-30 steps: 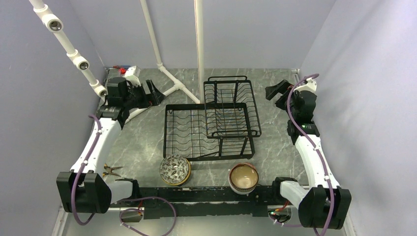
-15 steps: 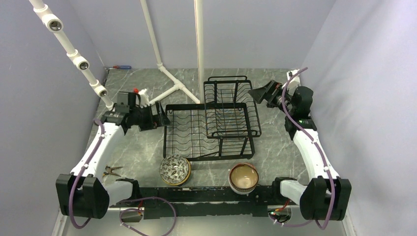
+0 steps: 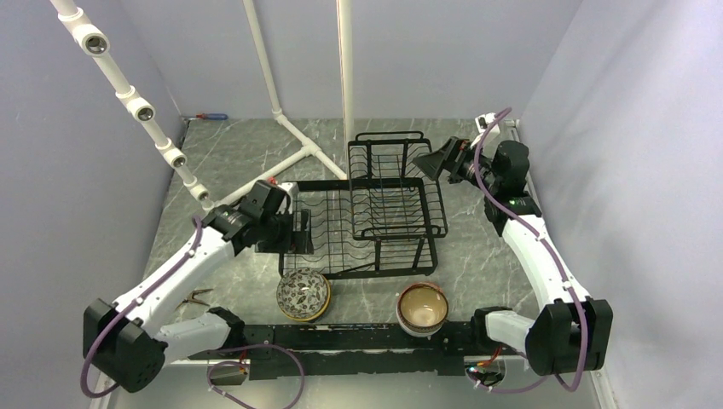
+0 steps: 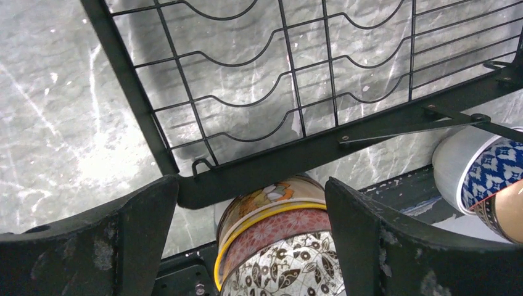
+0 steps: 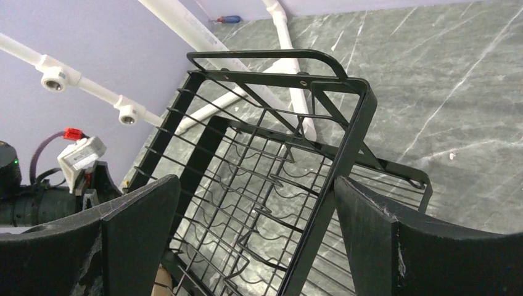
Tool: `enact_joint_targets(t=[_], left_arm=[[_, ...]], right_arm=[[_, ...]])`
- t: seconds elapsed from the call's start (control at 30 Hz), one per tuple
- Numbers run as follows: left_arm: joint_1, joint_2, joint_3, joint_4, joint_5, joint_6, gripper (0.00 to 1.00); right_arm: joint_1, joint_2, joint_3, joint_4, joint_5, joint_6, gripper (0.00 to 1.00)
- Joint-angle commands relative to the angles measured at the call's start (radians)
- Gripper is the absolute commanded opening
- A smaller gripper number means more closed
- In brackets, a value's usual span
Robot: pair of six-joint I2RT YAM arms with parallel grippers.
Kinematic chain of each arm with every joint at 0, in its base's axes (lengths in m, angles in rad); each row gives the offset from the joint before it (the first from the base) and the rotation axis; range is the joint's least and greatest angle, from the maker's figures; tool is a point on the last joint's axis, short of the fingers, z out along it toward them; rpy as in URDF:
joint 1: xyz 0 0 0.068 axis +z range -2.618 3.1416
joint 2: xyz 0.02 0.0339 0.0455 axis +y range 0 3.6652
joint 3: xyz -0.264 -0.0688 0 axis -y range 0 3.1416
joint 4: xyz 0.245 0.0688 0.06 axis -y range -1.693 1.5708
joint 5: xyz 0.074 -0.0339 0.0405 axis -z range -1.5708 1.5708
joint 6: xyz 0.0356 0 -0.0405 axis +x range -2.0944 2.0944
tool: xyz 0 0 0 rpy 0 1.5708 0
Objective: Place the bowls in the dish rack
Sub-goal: Adjust the dish rack at the center of the board, then pick up the bowl from the center of the board.
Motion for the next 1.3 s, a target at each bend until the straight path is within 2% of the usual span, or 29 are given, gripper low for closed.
enact_joint_targets(t=[0.0,0.1,0.27,0.47,0.67,0.9,1.1,1.27], left_arm=[[-0.018,-0.088,-0.002,-0.023,-0.08,-0.04,0.95],[-0.025,-0.1,0.004,-0.042,-0.079,-0.044,0.9],[-0.027,-0.069,0.038,-0.125,-0.109,-0.083,0.83],[-0.034,-0.09,0.052,-0.141,-0.071,-0.052,0.77],[-0.047,-0.121,0.078,-0.062,0.081,0.089,0.77],[-0.055,-0.042,0.184,-0.113,0.123,0.346,0.77],[-0.055,-0.033,0.177,-0.064,0.215,0.563,0.8],[-0.055,-0.053,0.109,-0.035,0.414,0.777,0.8]], right_arm=[[0.033,-0.009,0.067,0.051,-0.079,-0.008,1.0],[0.037,-0.034,0.073,0.039,-0.057,-0.017,1.0],[0.041,-0.117,0.056,0.023,0.075,-0.036,1.0],[0.041,-0.154,0.065,-0.015,0.117,-0.067,1.0],[0.041,-0.166,0.07,-0.033,0.108,-0.084,1.0],[0.041,-0.182,0.066,-0.038,0.097,-0.096,1.0],[0.041,-0.181,0.066,-0.057,0.111,-0.106,1.0],[0.04,-0.191,0.049,-0.055,0.12,-0.106,1.0]])
